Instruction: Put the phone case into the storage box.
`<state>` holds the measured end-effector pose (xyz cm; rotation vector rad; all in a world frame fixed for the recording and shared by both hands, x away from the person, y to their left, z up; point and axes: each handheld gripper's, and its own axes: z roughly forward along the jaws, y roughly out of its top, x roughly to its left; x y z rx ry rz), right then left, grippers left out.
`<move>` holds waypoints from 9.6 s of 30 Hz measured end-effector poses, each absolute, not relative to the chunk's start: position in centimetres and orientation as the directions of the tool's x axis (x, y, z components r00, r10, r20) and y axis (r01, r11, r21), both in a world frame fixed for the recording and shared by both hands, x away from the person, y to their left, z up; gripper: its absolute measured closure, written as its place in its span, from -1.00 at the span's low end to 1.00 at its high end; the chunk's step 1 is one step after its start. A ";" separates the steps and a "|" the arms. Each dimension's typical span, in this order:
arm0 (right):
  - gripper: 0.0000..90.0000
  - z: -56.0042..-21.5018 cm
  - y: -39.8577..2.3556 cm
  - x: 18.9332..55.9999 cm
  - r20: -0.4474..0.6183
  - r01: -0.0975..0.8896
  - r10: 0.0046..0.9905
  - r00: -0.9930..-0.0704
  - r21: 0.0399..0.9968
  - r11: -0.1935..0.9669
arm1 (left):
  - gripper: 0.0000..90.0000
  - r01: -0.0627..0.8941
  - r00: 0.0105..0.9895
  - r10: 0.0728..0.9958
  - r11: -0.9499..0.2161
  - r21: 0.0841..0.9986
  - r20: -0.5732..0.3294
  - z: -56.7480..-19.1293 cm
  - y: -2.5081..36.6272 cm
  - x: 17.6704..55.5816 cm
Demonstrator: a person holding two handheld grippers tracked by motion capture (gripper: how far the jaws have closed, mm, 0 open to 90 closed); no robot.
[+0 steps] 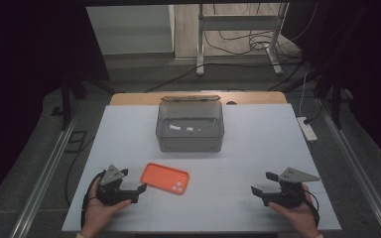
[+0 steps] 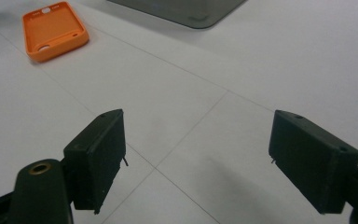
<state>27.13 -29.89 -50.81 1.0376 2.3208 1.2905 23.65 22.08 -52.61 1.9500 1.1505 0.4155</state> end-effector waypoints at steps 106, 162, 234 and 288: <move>-0.61 -46.3 -22.5 30.3 0.026 0.378 0.582 -0.813 0.784 0.493 | -0.72 0.539 0.601 0.795 -0.328 0.776 -0.082 -52.3 20.8 22.9; -0.57 -45.1 -14.8 31.5 -0.004 0.337 0.477 -0.879 0.702 0.627 | -0.72 0.526 0.618 0.782 -0.336 0.781 -0.079 -52.2 20.3 23.0; -0.52 -46.5 -4.3 35.0 0.022 0.317 0.379 -0.925 0.592 0.741 | -0.72 0.525 0.629 0.774 -0.353 0.774 -0.074 -52.3 20.2 23.1; -0.30 -49.5 -0.4 37.1 0.021 0.332 0.364 -0.931 0.461 0.823 | -0.72 0.525 0.636 0.768 -0.354 0.774 -0.081 -52.2 20.2 23.2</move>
